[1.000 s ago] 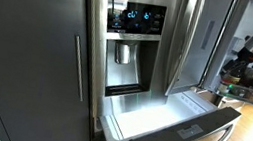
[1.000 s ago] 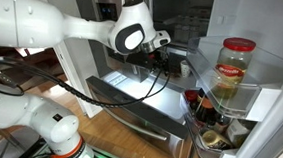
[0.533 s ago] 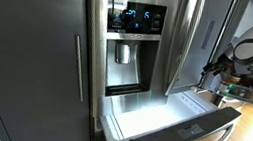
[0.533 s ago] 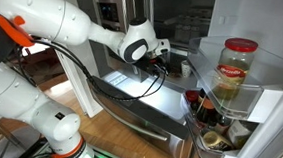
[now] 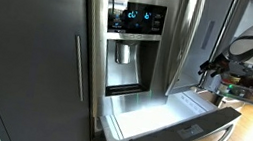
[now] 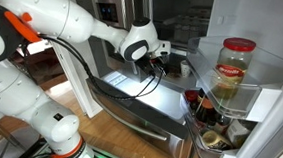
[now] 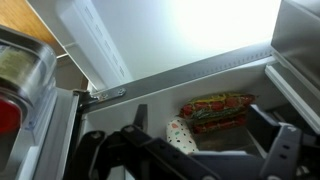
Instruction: Put the two packets in the open fridge drawer
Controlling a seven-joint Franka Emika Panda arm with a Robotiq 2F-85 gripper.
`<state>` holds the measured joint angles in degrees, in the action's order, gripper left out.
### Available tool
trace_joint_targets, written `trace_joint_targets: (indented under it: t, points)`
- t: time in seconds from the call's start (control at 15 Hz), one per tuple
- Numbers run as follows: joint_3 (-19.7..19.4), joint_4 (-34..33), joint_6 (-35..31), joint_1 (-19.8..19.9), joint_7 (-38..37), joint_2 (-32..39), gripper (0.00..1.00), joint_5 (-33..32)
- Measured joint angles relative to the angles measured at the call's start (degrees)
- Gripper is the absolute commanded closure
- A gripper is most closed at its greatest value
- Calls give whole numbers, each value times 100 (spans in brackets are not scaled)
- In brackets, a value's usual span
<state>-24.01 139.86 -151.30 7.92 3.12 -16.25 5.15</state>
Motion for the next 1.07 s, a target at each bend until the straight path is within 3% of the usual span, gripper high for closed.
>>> trace_joint_targets:
  t: [0.2,0.67,1.07]
  points:
    - [122,-441,-13,67,-501,620,0,521]
    - [506,-1635,120,340,-1919,2144,0,592]
    - [790,-2577,341,414,-2230,3103,0,1054]
